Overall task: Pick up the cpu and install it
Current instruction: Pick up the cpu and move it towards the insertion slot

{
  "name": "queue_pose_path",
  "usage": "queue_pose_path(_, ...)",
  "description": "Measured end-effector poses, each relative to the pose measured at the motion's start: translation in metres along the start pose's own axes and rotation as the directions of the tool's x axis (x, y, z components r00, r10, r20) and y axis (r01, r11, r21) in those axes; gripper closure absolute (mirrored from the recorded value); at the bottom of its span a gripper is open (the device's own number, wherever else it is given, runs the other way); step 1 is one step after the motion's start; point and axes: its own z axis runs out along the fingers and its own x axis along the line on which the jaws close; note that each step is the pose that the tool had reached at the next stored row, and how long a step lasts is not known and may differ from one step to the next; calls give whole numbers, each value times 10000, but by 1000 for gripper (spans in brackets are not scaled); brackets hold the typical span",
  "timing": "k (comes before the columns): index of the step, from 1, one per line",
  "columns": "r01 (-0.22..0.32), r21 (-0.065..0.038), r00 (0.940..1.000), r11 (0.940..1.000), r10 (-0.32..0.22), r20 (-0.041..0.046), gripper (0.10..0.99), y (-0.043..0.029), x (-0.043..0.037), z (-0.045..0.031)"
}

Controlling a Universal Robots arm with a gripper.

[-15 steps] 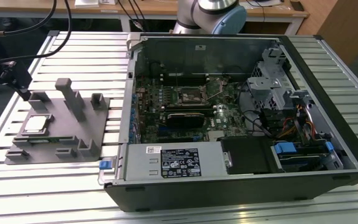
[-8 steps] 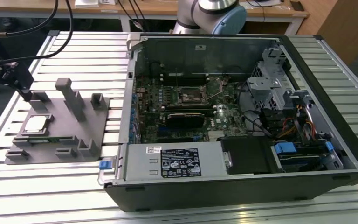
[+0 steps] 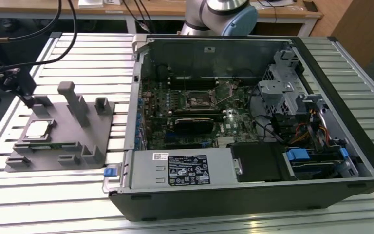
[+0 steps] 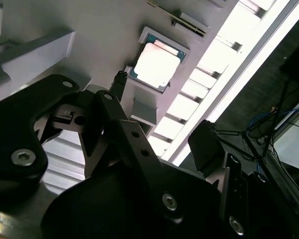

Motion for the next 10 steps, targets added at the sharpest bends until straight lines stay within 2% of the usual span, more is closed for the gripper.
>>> queue_pose_path(4, 85, -7, 10000, 10000, -85, -3, 310, -17, -2, 53)
queue_pose_path(10, 90, 64, 10000, 9999, -90, 1, 310, -19, -31, 128)
